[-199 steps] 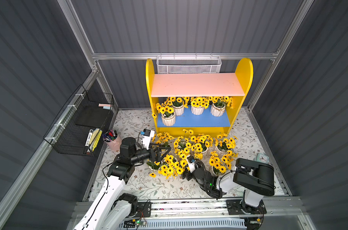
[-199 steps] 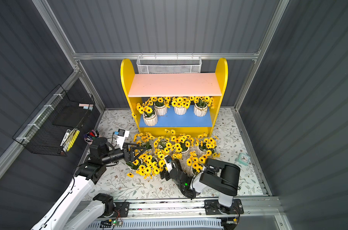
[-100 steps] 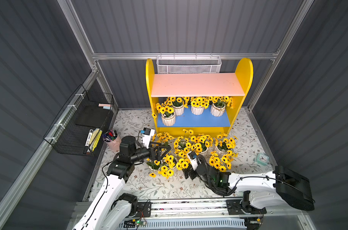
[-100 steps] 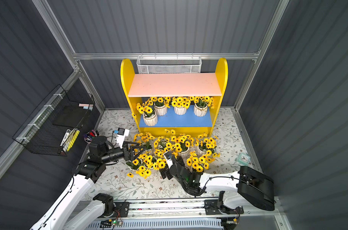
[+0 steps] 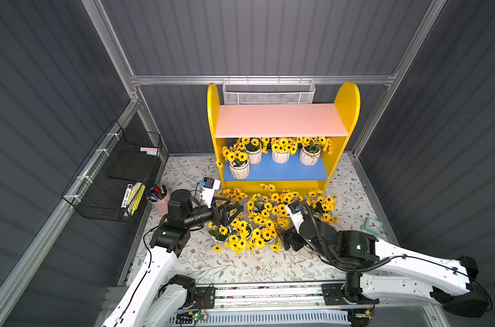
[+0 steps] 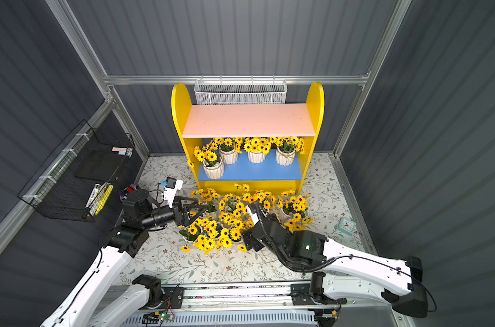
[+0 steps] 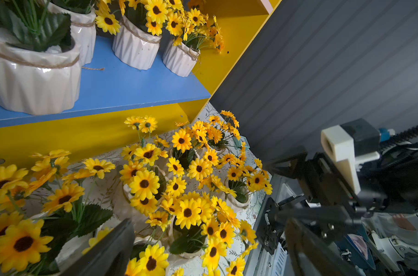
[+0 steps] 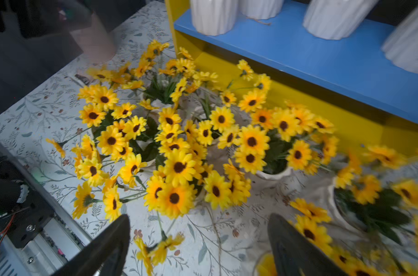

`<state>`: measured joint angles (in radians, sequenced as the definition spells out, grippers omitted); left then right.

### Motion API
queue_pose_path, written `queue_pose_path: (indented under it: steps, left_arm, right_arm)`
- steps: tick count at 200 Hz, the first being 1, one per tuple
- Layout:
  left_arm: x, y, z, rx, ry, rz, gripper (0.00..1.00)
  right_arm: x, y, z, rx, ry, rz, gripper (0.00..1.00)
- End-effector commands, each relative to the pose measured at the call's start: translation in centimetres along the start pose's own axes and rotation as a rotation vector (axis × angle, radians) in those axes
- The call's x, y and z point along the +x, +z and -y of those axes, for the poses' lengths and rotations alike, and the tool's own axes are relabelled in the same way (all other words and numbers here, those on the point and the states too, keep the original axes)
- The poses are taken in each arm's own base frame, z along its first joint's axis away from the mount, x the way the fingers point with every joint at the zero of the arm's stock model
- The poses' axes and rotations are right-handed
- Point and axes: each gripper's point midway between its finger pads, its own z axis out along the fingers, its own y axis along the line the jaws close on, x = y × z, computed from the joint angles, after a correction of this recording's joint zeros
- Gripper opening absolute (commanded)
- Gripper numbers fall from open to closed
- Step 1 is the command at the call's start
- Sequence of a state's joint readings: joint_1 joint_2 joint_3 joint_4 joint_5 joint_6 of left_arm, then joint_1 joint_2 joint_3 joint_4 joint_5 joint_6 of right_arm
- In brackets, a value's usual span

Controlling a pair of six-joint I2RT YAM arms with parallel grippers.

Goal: Take the sunflower pots off the shelves
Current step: Place the sunflower pot at the center of the board, then move the sunflower pot to the center of the board.

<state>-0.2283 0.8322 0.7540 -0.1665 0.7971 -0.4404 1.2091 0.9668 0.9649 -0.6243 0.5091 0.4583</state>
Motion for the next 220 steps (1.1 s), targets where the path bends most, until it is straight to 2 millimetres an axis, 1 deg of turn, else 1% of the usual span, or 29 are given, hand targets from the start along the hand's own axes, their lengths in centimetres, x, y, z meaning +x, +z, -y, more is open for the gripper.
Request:
queue_pose_path:
  steps: [1, 13, 21, 29, 33, 39, 48, 54, 63, 70, 80, 83, 97, 105, 111, 115, 122, 128, 139, 153, 166, 182, 192, 203, 210, 220]
  left_arm:
    - [-1.0, -0.2, 1.5, 0.045, 0.059, 0.015, 1.00]
    - [-0.7, -0.2, 1.4, 0.047, 0.058, 0.011, 0.99]
    - [-0.7, -0.2, 1.5, 0.050, 0.058, 0.011, 0.99]
    - [-0.5, -0.2, 1.5, 0.051, 0.057, 0.012, 0.99]
    - [-0.5, -0.2, 1.4, 0.051, 0.056, 0.013, 0.99]
    - [-0.4, -0.2, 1.3, 0.048, 0.055, 0.015, 0.99]
    - [-0.3, -0.2, 1.1, 0.042, 0.051, 0.024, 0.99]
    - [-0.4, -0.1, 1.0, 0.044, 0.046, 0.030, 1.00]
    - [-0.5, 0.0, 0.9, 0.046, 0.039, 0.034, 0.99]
    - [-0.6, 0.0, 0.9, 0.048, 0.037, 0.036, 0.99]
    - [-0.7, 0.0, 1.0, 0.049, 0.039, 0.038, 0.99]
    - [-0.7, 0.0, 1.0, 0.048, 0.039, 0.036, 0.99]
    - [-0.6, 0.0, 1.1, 0.048, 0.042, 0.032, 0.99]
    - [-0.5, -0.1, 1.0, 0.040, 0.041, 0.034, 0.99]
    - [-0.5, -0.1, 0.9, 0.038, 0.040, 0.033, 0.99]
    - [-0.5, 0.0, 0.8, 0.037, 0.037, 0.032, 0.99]
    - [-0.5, 0.0, 0.8, 0.036, 0.035, 0.029, 0.99]
    - [-0.5, 0.0, 0.9, 0.035, 0.034, 0.026, 0.99]
    - [-0.3, -0.1, 0.9, 0.033, 0.044, 0.011, 0.99]
    - [-0.1, -0.4, 1.0, 0.020, 0.057, 0.002, 0.99]
    - [-0.1, -0.5, 0.9, 0.007, 0.072, 0.000, 1.00]
    - [0.1, -0.6, 0.8, 0.000, 0.072, -0.004, 0.99]
    - [0.2, -0.5, 0.7, -0.002, 0.070, -0.004, 0.99]
    - [0.3, -0.5, 0.6, -0.003, 0.069, -0.007, 0.99]
    - [0.3, -0.4, 0.5, -0.002, 0.067, -0.008, 0.99]
    - [0.3, -0.4, 0.5, -0.003, 0.068, -0.009, 0.99]
  right_arm:
    - [3.0, -4.0, 7.7, 0.334, 0.051, -0.128, 0.84]
    - [3.4, -5.6, 9.9, 0.417, 0.107, -0.115, 0.80]
    - [4.2, -6.9, 11.7, 0.487, 0.169, -0.101, 0.69]
    - [4.9, -7.9, 13.2, 0.530, 0.213, -0.089, 0.64]
    - [5.2, -8.5, 13.9, 0.547, 0.231, -0.082, 0.59]
    - [5.3, -9.4, 14.9, 0.572, 0.271, -0.050, 0.49]
    - [5.4, -10.0, 15.9, 0.590, 0.316, 0.005, 0.33]
    - [5.7, -10.0, 16.5, 0.606, 0.338, 0.020, 0.24]
    - [6.9, -9.8, 17.4, 0.643, 0.383, 0.009, 0.09]
    - [7.9, -9.4, 17.8, 0.663, 0.411, -0.009, 0.02]
    - [9.2, -8.5, 18.3, 0.682, 0.462, -0.040, 0.01]
    - [9.4, -8.1, 18.3, 0.675, 0.472, -0.046, 0.00]
    - [10.7, -6.0, 18.0, 0.650, 0.517, -0.083, 0.00]
    - [11.0, -4.5, 17.3, 0.600, 0.586, -0.108, 0.00]
    - [10.9, -3.6, 17.1, 0.571, 0.591, -0.123, 0.00]
    - [11.3, -3.4, 17.5, 0.595, 0.594, -0.136, 0.00]
    - [12.8, -3.4, 18.7, 0.675, 0.622, -0.171, 0.00]
    - [13.9, -2.9, 18.9, 0.681, 0.653, -0.209, 0.00]
    - [15.4, -1.5, 18.4, 0.627, 0.701, -0.261, 0.00]
    - [18.2, -0.4, 18.1, 0.622, 0.740, -0.299, 0.00]
    - [19.9, 0.7, 16.6, 0.536, 0.786, -0.346, 0.00]
    - [21.8, 1.1, 15.7, 0.512, 0.856, -0.389, 0.00]
    - [22.1, 2.0, 14.2, 0.421, 0.876, -0.412, 0.00]
    - [21.6, 3.5, 13.1, 0.323, 0.901, -0.381, 0.00]
    - [21.4, 4.1, 13.1, 0.308, 0.891, -0.356, 0.00]
    - [21.3, 4.6, 13.8, 0.338, 0.877, -0.328, 0.00]
